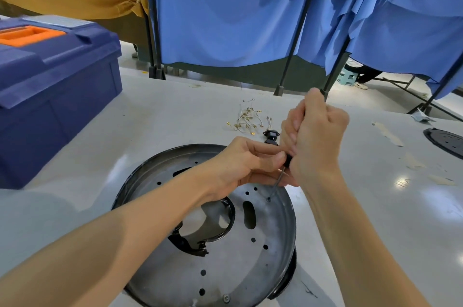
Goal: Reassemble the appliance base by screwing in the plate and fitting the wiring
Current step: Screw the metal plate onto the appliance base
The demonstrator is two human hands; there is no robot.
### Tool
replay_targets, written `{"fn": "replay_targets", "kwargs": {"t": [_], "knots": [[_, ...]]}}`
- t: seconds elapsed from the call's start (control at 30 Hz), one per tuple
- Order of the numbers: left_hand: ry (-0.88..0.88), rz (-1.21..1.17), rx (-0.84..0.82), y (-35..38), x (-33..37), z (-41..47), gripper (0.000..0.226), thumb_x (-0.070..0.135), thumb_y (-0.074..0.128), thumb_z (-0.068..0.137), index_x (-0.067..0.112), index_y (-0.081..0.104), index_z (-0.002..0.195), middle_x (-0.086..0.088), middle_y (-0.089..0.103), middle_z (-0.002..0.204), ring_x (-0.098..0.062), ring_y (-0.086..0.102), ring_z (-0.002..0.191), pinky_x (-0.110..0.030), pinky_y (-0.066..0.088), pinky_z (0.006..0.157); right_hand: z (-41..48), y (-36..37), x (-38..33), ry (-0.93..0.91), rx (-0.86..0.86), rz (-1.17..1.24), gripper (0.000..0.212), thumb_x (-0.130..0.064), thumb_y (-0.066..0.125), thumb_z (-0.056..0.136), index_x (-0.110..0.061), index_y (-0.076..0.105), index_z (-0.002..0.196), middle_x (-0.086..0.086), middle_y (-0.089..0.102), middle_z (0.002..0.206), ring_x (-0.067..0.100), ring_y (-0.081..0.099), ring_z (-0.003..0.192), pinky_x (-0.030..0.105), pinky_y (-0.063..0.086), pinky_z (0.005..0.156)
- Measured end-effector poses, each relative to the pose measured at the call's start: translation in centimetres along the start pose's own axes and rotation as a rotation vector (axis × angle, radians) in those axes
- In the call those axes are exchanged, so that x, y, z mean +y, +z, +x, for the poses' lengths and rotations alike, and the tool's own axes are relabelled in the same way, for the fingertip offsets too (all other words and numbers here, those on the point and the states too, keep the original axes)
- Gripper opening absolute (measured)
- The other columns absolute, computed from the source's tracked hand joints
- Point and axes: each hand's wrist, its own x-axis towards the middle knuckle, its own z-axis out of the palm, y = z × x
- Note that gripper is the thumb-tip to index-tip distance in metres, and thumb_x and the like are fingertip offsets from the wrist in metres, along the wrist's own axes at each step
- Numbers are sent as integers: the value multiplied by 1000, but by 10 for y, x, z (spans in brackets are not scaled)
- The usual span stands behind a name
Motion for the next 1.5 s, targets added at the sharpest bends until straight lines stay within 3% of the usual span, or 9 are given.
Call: {"fn": "replay_targets", "kwargs": {"t": [0.13, 0.3, 0.37, 0.53, 0.7, 0.9, 1.0, 1.3, 1.5], "knots": [[23, 50, 60, 3, -2, 1, 23, -1, 62, 86, 13, 79, 88, -8, 75, 81, -24, 72, 75, -27, 57, 71, -6, 8, 7, -112, 82, -171, 65, -21, 39, 97, -18, 43, 33, -3, 35, 33, 15, 29, 30, 19, 24, 41], [1, 57, 15, 1, 2, -1, 15, 4, 57, 93, 1, 71, 94, -16, 71, 76, -35, 71, 80, -34, 57, 80, 28, -15, -16, 351, -724, 51, 58, -31, 49, 95, -10, 45, 40, 6, 38, 35, 19, 31, 27, 23, 26, 36], [-5, 75, -15, 1, 2, -3, 15, 6, 56, 95, 0, 69, 98, -15, 71, 77, -35, 71, 84, -35, 56, 83, 28, -14, -15, 375, -812, 146, 63, -25, 46, 96, -11, 40, 35, 2, 32, 29, 15, 21, 23, 15, 18, 32], [-2, 17, 1, -4, 2, -4, 22, 7, 53, 97, 0, 69, 110, -20, 73, 94, -34, 72, 92, -32, 57, 83, 12, 4, -3, 81, -267, -38, 65, -12, 40, 99, -16, 35, 35, 0, 26, 31, 14, 18, 26, 13, 20, 39], [10, 108, 36, 3, 2, -3, 26, 1, 61, 89, 19, 79, 84, -2, 74, 76, -19, 72, 71, -25, 56, 71, -11, 17, 11, -248, 198, -304, 64, -23, 36, 98, -8, 41, 36, 7, 36, 34, 22, 33, 31, 25, 26, 38], [-14, 62, 19, 1, 4, -4, 19, 9, 52, 98, 3, 70, 96, -16, 71, 81, -34, 72, 85, -29, 57, 76, 25, -8, -12, 330, -563, 0, 60, -33, 48, 95, -7, 45, 41, 10, 38, 37, 21, 33, 29, 24, 31, 39], [-32, 65, -19, -1, 3, -4, 20, 11, 52, 99, -1, 67, 105, -15, 72, 81, -34, 72, 87, -31, 56, 79, 31, -10, -12, 399, -777, 105, 62, -27, 45, 96, -11, 40, 36, 2, 31, 29, 14, 24, 22, 14, 24, 32], [-29, 44, -43, -6, -1, -2, 23, 13, 51, 99, 9, 73, 103, -17, 73, 92, -34, 71, 93, -36, 55, 89, 6, 6, -3, 60, -241, -34, 62, -12, 39, 100, -12, 31, 39, 2, 24, 32, 13, 18, 27, 13, 20, 41], [-39, 38, -3, -2, -3, 1, 21, 6, 56, 94, 10, 77, 91, -5, 74, 79, -19, 72, 76, -25, 57, 75, -11, 16, 6, -222, 254, -330, 58, -30, 34, 96, 4, 35, 48, 20, 29, 40, 37, 26, 38, 36, 22, 34]]}}
